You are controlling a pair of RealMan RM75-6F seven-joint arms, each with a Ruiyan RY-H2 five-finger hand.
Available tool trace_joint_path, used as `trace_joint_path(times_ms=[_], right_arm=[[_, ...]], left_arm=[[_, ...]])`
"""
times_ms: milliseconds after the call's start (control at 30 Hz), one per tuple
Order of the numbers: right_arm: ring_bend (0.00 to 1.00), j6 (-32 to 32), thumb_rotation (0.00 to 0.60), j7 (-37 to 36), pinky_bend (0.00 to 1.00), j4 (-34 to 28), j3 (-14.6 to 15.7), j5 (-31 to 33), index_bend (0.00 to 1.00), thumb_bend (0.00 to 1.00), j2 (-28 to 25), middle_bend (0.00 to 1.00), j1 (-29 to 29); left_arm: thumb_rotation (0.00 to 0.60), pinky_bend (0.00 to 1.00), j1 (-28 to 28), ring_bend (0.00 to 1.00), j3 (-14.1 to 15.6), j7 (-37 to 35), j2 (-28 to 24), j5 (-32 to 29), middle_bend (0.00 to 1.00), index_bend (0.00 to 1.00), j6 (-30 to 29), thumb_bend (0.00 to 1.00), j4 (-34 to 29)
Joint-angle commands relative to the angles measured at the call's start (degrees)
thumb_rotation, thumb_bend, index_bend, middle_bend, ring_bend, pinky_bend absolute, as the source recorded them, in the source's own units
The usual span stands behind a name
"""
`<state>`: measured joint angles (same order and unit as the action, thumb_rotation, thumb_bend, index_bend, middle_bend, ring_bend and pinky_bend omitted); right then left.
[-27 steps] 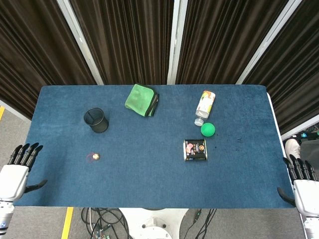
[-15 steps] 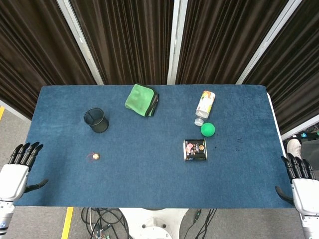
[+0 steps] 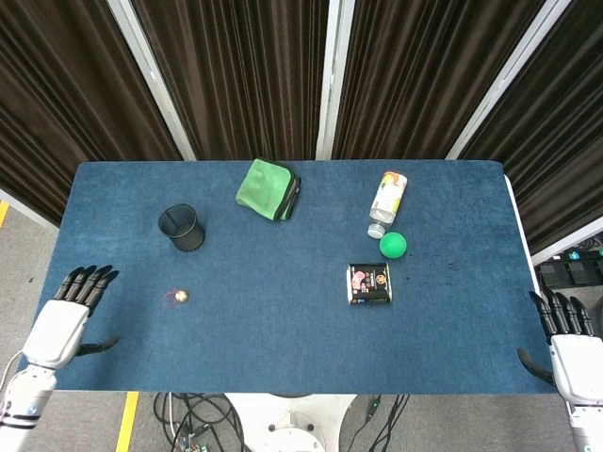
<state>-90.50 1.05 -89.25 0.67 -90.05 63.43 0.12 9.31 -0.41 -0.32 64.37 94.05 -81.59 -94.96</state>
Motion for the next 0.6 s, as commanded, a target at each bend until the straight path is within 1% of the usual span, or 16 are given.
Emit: trace_joint_path(times_ms=[33, 333, 600], right_arm=[[0.00, 0.08, 0.600, -0.01, 0.00, -0.53, -0.33, 0.23, 0.00, 0.15, -0.66, 0.00, -0.02], [0.00, -0.13, 0.600, 0.41, 0.00, -2.38, -0.83, 0.02, 0.00, 0.16, -2.42, 0.00, -0.21], [0.00, 0.56, 0.600, -0.71, 0.00, -2.50, -1.15, 0.66, 0.00, 0.16, -3.64, 0.00, -0.25]], left_arm=[[0.600, 0.04, 2.50, 0.00, -0.91, 0.64, 1.35, -0.61, 0.04, 0.06, 3.28, 0.03, -0.64], [0.600, 0.05, 9.58, 0.00, -2.21, 3.94, 4.28, -5.68, 0.04, 0.06, 15.58, 0.03, 0.10], [0.600, 0.08, 13.62, 0.00, -3.51, 6.42, 6.34, -9.93, 0.05, 0.07, 21.36, 0.03, 1.67]])
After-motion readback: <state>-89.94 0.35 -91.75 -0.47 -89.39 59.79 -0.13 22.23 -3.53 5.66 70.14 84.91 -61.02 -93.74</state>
